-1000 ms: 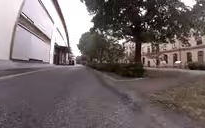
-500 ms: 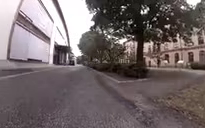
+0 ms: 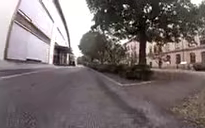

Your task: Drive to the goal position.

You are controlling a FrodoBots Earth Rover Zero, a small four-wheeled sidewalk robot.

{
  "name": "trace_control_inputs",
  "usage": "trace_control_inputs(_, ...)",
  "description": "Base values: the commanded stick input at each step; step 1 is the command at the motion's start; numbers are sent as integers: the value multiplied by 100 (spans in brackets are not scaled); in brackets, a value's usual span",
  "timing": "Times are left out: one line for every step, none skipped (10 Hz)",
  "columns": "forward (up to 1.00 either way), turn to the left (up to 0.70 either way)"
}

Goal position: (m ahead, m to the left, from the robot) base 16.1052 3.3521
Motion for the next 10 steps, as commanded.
trace_control_inputs(70,2)
trace_control_inputs(70,5)
trace_control_inputs(70,28)
trace_control_inputs(70,19)
trace_control_inputs(70,0)
trace_control_inputs(70,0)
trace_control_inputs(70,0)
trace_control_inputs(70,0)
trace_control_inputs(70,0)
trace_control_inputs(70,6)
